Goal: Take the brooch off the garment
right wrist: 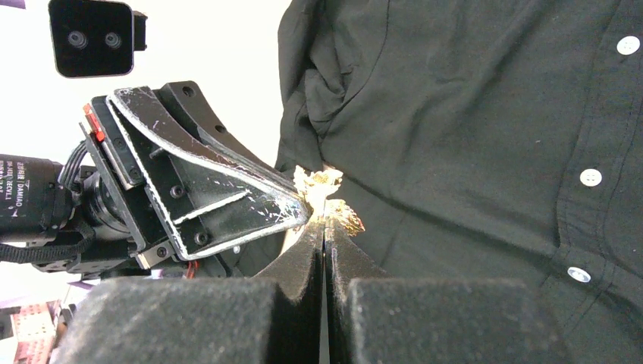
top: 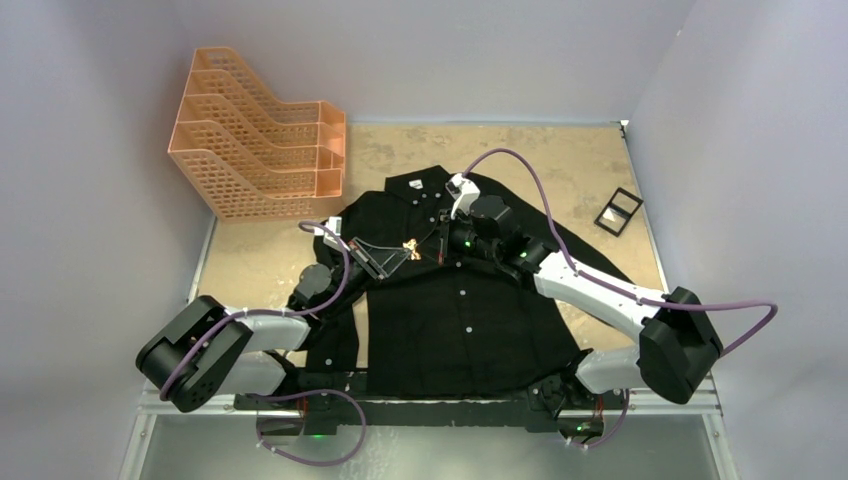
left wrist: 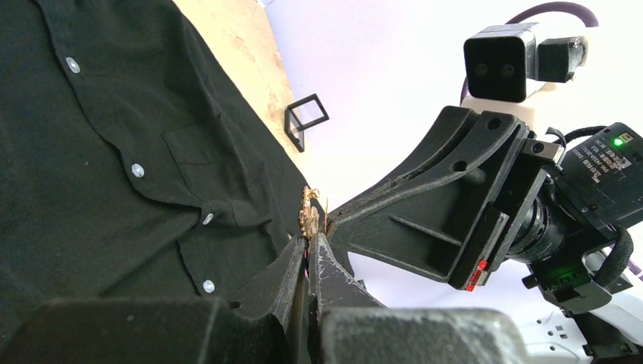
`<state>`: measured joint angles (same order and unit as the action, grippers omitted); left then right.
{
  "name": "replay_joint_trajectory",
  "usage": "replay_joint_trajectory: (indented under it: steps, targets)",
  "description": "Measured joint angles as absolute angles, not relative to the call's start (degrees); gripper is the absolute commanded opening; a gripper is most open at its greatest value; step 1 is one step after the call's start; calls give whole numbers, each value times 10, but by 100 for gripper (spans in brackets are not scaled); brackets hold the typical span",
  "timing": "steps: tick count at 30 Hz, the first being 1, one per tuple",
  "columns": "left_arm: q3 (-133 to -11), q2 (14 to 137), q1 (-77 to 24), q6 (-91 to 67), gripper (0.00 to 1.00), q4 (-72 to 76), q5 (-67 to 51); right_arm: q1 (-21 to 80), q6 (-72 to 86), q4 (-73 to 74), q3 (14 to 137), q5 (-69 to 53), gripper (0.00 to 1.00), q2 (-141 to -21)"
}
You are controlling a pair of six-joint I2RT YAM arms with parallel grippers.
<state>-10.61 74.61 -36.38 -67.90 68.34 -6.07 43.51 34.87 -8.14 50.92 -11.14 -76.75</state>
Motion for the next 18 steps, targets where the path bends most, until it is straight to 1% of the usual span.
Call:
replay_joint_trajectory:
  steps: [18]
  targets:
    - [-106,731,-364,-630,0,689,-70,444,344,-76,528,-115,0,-777]
